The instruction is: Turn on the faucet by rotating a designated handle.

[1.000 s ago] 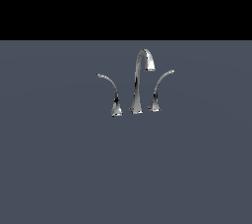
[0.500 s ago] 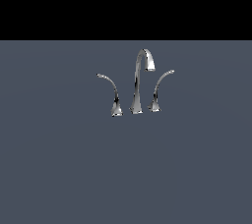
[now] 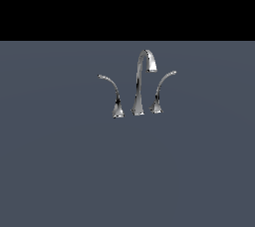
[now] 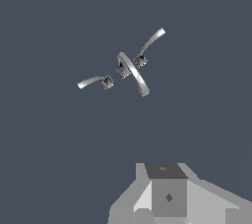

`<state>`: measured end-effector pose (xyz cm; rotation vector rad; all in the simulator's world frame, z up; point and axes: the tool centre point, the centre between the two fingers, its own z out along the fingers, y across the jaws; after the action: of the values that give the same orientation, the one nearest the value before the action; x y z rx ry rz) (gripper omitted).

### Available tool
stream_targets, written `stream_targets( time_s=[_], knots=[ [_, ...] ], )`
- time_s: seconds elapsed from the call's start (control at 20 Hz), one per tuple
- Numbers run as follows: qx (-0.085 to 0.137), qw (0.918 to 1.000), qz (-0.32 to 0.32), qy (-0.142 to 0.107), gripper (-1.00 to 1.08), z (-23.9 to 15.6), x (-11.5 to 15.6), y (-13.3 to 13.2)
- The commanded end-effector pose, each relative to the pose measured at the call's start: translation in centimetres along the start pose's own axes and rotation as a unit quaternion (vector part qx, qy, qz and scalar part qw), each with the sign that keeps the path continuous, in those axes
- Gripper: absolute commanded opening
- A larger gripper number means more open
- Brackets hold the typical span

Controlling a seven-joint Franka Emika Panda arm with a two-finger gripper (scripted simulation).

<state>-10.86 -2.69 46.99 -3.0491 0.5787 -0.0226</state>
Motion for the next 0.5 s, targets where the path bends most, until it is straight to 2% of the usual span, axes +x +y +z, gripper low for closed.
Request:
stream_targets(
  time_s=[0.0,0.45],
  knots=[
    [0.001,0.9995,0.032,-0.001,-1.0,1.0,2.2,-0.2],
    [0.0,0.9893,0.146,-0.002,-1.0,5.8,9.6,-0.3]
  ],
)
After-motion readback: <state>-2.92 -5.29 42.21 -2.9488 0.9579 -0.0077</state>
